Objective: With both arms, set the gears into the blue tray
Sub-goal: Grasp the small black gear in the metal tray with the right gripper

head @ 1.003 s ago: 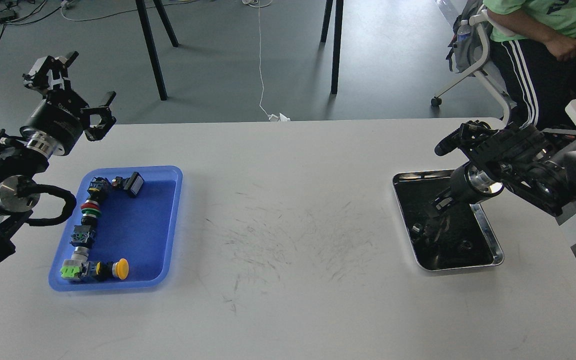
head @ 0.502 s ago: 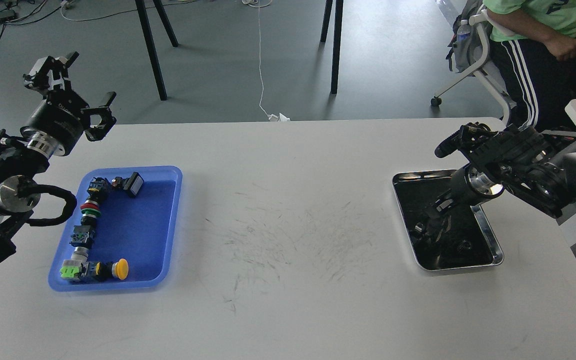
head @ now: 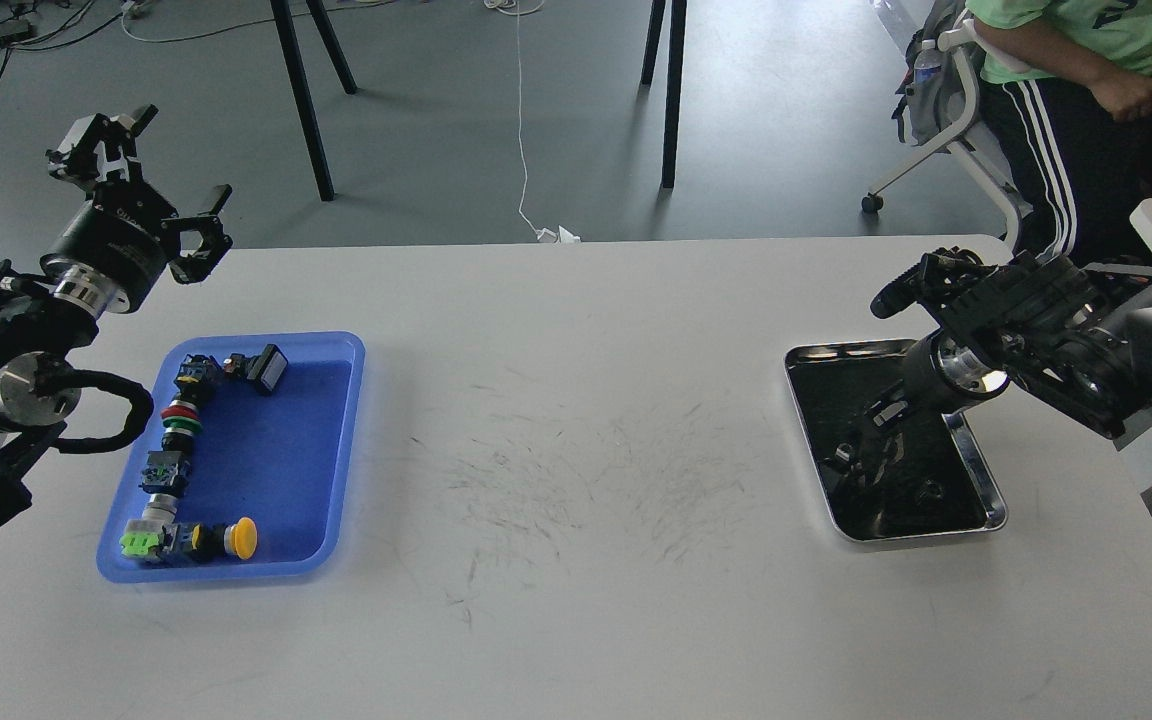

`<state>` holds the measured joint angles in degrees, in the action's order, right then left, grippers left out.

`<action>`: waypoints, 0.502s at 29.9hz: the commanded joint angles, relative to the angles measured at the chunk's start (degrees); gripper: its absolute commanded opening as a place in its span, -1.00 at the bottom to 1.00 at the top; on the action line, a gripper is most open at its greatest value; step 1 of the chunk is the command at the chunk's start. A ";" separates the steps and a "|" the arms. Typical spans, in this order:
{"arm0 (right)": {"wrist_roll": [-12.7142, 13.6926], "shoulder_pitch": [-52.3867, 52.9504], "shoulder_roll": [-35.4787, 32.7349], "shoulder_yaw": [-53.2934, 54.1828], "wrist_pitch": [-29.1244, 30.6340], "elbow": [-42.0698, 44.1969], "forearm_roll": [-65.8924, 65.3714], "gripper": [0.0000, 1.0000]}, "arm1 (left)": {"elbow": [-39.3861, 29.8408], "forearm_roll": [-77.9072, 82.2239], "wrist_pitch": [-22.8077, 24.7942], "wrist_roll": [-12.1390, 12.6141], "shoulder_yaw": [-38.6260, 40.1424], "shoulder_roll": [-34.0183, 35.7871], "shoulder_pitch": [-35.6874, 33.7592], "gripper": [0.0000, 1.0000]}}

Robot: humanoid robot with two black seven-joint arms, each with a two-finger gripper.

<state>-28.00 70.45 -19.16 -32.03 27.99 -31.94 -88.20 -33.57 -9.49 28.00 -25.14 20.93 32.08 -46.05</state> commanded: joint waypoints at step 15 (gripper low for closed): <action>0.00 0.56 0.35 -0.40 -0.74 0.21 0.04 -0.28 | -0.01 0.08 0.00 0.00 -0.02 0.00 0.00 0.97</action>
<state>-28.00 71.00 -18.82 -32.46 27.60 -31.82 -88.16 -33.57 -9.40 28.00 -25.14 20.92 32.08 -46.05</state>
